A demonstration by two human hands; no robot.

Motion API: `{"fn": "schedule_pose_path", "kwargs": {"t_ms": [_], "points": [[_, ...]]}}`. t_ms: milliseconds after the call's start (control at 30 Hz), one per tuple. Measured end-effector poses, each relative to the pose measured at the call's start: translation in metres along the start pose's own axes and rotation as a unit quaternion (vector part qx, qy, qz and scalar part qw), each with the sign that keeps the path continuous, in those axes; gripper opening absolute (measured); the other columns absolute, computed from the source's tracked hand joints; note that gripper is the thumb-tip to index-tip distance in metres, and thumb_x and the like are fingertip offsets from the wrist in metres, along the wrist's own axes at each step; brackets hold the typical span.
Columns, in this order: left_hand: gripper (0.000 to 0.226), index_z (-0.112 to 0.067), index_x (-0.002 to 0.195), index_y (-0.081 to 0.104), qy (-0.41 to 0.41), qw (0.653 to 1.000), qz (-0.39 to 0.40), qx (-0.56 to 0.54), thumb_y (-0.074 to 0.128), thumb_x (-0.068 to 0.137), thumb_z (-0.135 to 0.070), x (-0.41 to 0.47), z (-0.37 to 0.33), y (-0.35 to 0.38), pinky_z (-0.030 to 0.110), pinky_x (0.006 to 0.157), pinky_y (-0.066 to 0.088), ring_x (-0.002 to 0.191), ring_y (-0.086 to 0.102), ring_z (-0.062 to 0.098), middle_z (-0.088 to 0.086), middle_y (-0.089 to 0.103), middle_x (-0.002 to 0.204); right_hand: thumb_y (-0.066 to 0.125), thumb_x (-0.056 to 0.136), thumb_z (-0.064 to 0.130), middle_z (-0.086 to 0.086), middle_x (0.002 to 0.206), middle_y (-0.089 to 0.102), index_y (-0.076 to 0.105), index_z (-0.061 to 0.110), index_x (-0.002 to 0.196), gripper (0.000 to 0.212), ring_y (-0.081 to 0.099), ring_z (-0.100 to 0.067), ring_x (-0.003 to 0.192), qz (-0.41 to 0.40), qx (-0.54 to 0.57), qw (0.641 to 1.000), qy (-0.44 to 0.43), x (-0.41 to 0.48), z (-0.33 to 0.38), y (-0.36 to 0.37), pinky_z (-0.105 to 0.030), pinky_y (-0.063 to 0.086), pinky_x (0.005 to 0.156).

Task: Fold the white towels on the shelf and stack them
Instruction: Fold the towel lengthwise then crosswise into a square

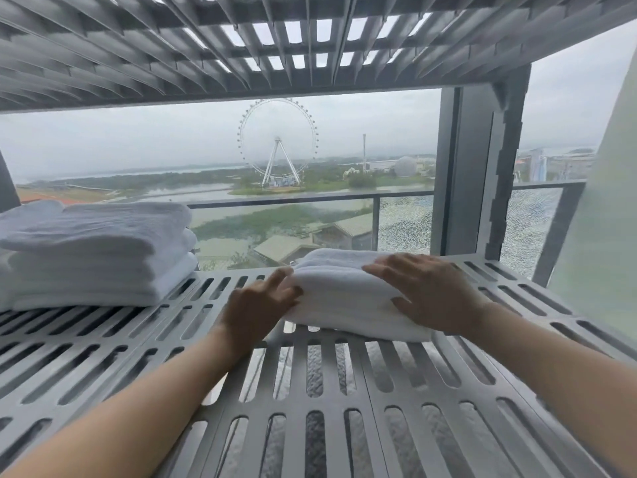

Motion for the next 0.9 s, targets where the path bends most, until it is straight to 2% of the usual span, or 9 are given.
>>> {"fn": "schedule_pose_path", "kwargs": {"t_ms": [167, 267, 333, 400, 533, 633, 767, 833, 900], "points": [[0.021, -0.012, 0.084, 0.064, -0.003, 1.000, -0.019, -0.002, 0.070, 0.072, -0.028, 0.006, -0.004, 0.000, 0.027, 0.028, 0.043, 0.042, 0.060, 0.025, 0.007, 0.068, 0.101, 0.069, 0.066, 0.009, 0.002, 0.079, 0.066, 0.061, 0.019, 0.100, 0.036, 0.064, -0.022, 0.072, 0.124, -0.205, 0.967, 0.093, 0.020, 0.027, 0.023, -0.037, 0.048, 0.074], [0.027, -0.012, 0.096, 0.050, 0.023, 0.999, -0.019, -0.019, 0.067, 0.075, -0.015, 0.003, -0.005, 0.006, 0.030, 0.034, 0.048, 0.048, 0.063, 0.024, 0.011, 0.064, 0.110, 0.065, 0.068, 0.009, 0.004, 0.065, 0.062, 0.059, 0.020, 0.080, 0.017, 0.060, -0.015, 0.056, 0.193, -0.238, 0.946, 0.105, 0.026, 0.028, 0.034, -0.025, 0.042, 0.058], [0.034, -0.011, 0.100, 0.048, 0.087, 0.996, -0.029, 0.017, 0.067, 0.072, -0.012, -0.001, -0.005, 0.007, 0.026, 0.036, 0.048, 0.055, 0.064, 0.019, 0.013, 0.064, 0.108, 0.074, 0.055, 0.012, 0.005, 0.051, 0.056, 0.060, 0.021, 0.062, 0.019, 0.054, -0.011, 0.042, 0.184, -0.284, 0.934, 0.112, 0.028, 0.015, 0.026, -0.019, 0.039, 0.044], [0.024, -0.005, 0.104, 0.047, 0.145, 0.987, -0.042, 0.046, 0.049, 0.082, -0.013, -0.005, -0.004, 0.008, 0.026, 0.039, 0.049, 0.067, 0.065, 0.021, 0.016, 0.062, 0.106, 0.077, 0.047, 0.009, 0.005, 0.047, 0.054, 0.059, 0.019, 0.055, 0.022, 0.053, -0.011, 0.037, 0.173, -0.306, 0.929, 0.113, 0.028, 0.004, 0.023, -0.019, 0.039, 0.040], [0.031, -0.002, 0.096, 0.043, 0.101, 0.990, -0.045, -0.082, 0.020, 0.099, -0.023, -0.007, 0.005, 0.006, 0.035, 0.036, 0.048, 0.055, 0.063, 0.033, 0.025, 0.060, 0.105, 0.066, 0.068, 0.004, 0.001, 0.067, 0.061, 0.061, 0.015, 0.076, 0.014, 0.061, -0.015, 0.056, 0.188, -0.268, 0.939, 0.103, 0.028, 0.009, 0.024, -0.024, 0.042, 0.049], [0.022, -0.004, 0.096, 0.039, 0.076, 0.985, -0.036, -0.148, 0.030, 0.094, -0.024, -0.007, 0.006, 0.004, 0.036, 0.031, 0.044, 0.050, 0.060, 0.036, 0.028, 0.058, 0.101, 0.040, 0.084, -0.002, -0.008, 0.102, 0.058, 0.046, 0.008, 0.108, 0.027, 0.060, -0.027, 0.089, 0.222, -0.170, 0.949, 0.145, 0.027, 0.010, 0.034, -0.033, 0.036, 0.066], [0.029, 0.002, 0.096, 0.046, 0.046, 0.987, -0.014, -0.156, 0.052, 0.082, -0.023, -0.006, 0.009, 0.003, 0.035, 0.030, 0.043, 0.048, 0.060, 0.035, 0.027, 0.055, 0.100, 0.052, 0.080, 0.011, -0.006, 0.113, 0.053, 0.035, 0.015, 0.124, 0.048, 0.054, -0.028, 0.099, 0.171, -0.152, 0.964, 0.132, 0.034, 0.028, 0.022, -0.040, 0.037, 0.080], [0.030, -0.001, 0.085, 0.059, 0.059, 0.994, -0.004, -0.097, 0.070, 0.065, -0.019, -0.004, 0.005, -0.003, 0.029, 0.027, 0.041, 0.048, 0.061, 0.028, 0.020, 0.052, 0.100, 0.062, 0.075, 0.013, -0.001, 0.107, 0.059, 0.040, 0.021, 0.128, 0.058, 0.059, -0.024, 0.094, 0.158, -0.188, 0.963, 0.108, 0.030, 0.040, 0.024, -0.041, 0.042, 0.082], [0.019, -0.009, 0.077, 0.064, 0.075, 0.996, -0.002, -0.039, 0.069, 0.061, -0.018, -0.004, 0.000, -0.006, 0.027, 0.027, 0.041, 0.056, 0.062, 0.021, 0.012, 0.046, 0.105, 0.075, 0.063, 0.015, 0.005, 0.080, 0.065, 0.060, 0.025, 0.107, 0.047, 0.063, -0.017, 0.068, 0.124, -0.226, 0.961, 0.103, 0.027, 0.046, 0.020, -0.031, 0.048, 0.064]]}}
Point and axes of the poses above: each hand's wrist, its own x-axis towards the middle knuckle, its own y-axis out of the palm, z = x × y, the point moved 5 cm from there along x, towards the middle knuckle
